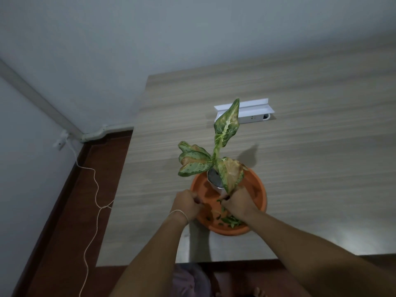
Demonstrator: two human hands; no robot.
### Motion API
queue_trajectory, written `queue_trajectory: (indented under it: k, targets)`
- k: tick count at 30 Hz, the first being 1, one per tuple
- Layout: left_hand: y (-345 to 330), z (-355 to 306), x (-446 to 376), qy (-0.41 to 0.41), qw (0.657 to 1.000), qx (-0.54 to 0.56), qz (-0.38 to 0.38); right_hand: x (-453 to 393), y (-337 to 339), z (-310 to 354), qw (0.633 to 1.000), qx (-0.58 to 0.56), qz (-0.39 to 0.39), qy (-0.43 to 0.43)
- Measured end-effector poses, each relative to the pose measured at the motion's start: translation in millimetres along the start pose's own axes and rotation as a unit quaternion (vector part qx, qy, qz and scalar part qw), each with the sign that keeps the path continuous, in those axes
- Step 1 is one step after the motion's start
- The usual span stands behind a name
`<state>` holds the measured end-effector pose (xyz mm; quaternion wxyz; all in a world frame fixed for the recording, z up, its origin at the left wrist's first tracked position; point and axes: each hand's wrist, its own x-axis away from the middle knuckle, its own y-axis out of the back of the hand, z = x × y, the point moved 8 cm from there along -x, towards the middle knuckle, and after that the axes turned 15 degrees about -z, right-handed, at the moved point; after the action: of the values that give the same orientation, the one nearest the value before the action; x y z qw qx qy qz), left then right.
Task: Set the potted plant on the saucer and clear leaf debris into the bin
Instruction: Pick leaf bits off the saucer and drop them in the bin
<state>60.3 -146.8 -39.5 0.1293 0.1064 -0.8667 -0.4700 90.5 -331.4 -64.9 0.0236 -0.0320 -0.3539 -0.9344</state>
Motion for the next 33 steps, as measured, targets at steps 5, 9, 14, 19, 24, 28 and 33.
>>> queue_trajectory:
  k: [5,9,14,19,24,28,33]
  targets:
    - [40.0,26.2,20.7,0.027,0.997,0.049,-0.057,13.9,-12.3,22.1,1.000,-0.004,0.006,0.001]
    - [68.0,70.0,38.4,0.068,0.992,0.066,-0.081,30.0,-29.0,55.1,0.999,0.009,0.013,0.039]
    - [108.2,141.2,73.1,0.118,0.982,0.083,-0.121,54.4,-66.1,115.6,0.997,-0.001,0.024,0.069]
    - [133.5,221.2,133.4,0.203,0.959,0.122,-0.153,113.5,-137.6,172.0,0.990,-0.025,0.087,0.108]
    - [117.7,292.0,200.4,0.302,0.932,0.144,-0.142,199.9,-208.5,157.4,0.974,0.022,0.187,0.122]
    - [80.8,320.3,239.1,0.356,0.915,0.159,-0.108,231.4,-232.4,120.8,0.970,0.063,0.219,0.089]
    - [54.4,321.7,248.3,0.384,0.897,0.187,-0.113,229.9,-239.4,120.7,0.973,0.051,0.208,0.085]
